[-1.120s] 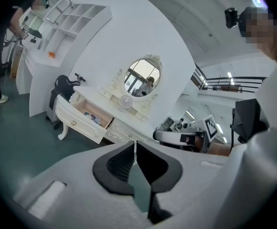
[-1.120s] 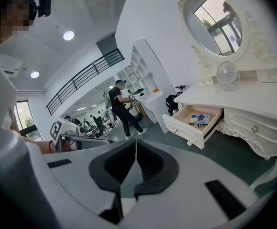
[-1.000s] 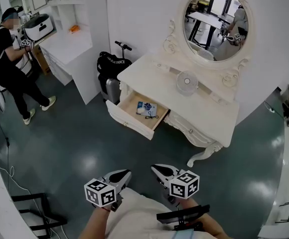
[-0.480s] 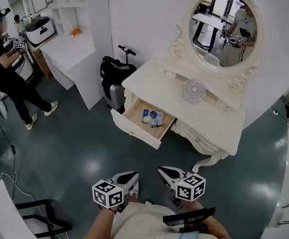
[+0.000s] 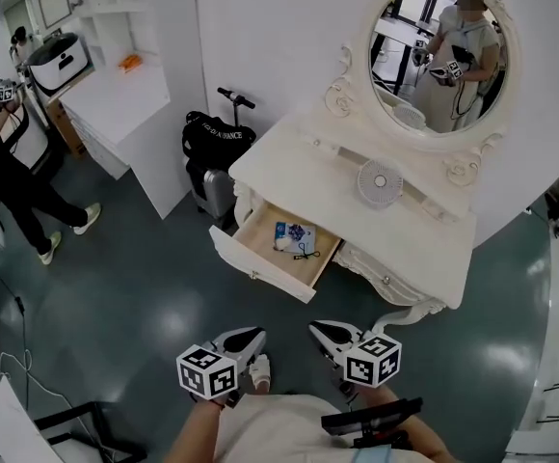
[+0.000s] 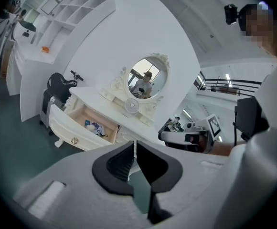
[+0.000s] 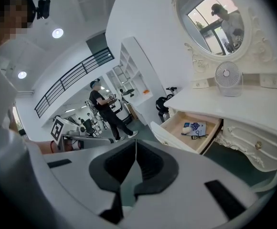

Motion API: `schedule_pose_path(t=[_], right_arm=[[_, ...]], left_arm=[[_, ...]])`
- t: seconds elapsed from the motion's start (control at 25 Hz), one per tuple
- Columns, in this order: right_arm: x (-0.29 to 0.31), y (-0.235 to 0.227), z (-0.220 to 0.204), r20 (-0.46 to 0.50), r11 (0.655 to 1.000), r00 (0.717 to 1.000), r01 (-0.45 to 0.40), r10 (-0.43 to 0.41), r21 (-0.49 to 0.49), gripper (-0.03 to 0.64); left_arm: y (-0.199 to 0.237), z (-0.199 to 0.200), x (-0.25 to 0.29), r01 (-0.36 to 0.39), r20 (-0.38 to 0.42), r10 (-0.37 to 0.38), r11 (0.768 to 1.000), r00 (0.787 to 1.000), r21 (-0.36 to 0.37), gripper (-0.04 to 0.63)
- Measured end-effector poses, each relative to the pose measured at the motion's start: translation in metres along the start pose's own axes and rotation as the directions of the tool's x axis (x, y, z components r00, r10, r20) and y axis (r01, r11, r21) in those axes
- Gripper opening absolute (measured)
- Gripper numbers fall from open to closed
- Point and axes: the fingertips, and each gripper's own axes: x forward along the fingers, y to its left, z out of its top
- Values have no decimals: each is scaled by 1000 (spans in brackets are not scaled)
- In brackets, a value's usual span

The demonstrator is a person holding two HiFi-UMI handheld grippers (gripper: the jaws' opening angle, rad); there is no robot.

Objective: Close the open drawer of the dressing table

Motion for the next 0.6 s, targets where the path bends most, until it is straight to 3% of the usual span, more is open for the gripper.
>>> schedule_pose_path(t=[0.36,0.6], right_arm=[[38,-13,38,46,999,998,48,-48,10,18],[47,-23,47,62,996,995,81,-83,34,18]], left_arm=[[41,36,10,45,-33,-44,999,998,29,11],[63,40,19,48,-74,-45,998,996,40,11]])
